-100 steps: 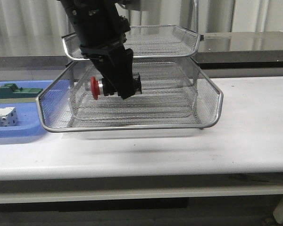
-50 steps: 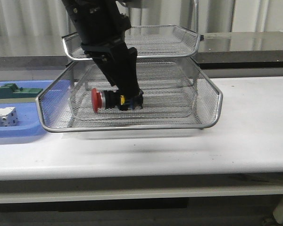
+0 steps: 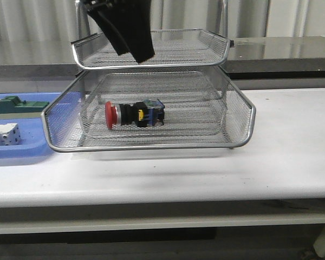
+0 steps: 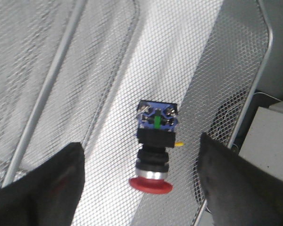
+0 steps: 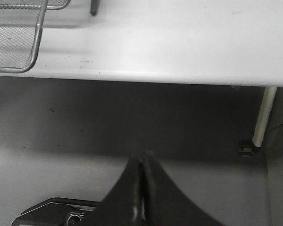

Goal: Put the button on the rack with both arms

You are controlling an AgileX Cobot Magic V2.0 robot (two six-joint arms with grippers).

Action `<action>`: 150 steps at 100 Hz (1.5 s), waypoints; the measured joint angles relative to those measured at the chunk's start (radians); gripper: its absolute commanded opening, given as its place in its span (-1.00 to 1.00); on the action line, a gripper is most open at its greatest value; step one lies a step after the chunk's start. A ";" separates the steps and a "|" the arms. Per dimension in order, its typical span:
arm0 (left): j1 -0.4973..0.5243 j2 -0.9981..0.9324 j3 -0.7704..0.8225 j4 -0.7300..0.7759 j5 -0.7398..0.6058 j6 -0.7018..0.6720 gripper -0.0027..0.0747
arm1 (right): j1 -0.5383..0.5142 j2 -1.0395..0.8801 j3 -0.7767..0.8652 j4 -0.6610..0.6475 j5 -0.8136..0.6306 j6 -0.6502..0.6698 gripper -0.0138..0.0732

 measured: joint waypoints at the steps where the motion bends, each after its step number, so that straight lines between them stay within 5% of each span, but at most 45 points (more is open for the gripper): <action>1: 0.003 -0.003 0.000 0.002 0.001 -0.007 0.32 | 0.000 0.000 0.000 0.000 0.000 0.000 -0.84; 29: 0.133 -0.151 0.091 0.009 0.003 -0.055 0.17 | 0.000 0.000 0.000 0.000 0.000 0.000 -0.84; 71: 0.342 -0.484 0.507 -0.015 -0.046 -0.062 0.17 | 0.000 0.000 0.000 0.000 0.000 0.000 -0.84; 150: 0.383 -1.175 1.326 -0.165 -0.984 -0.085 0.17 | 0.000 0.000 0.000 0.000 0.000 0.000 -0.84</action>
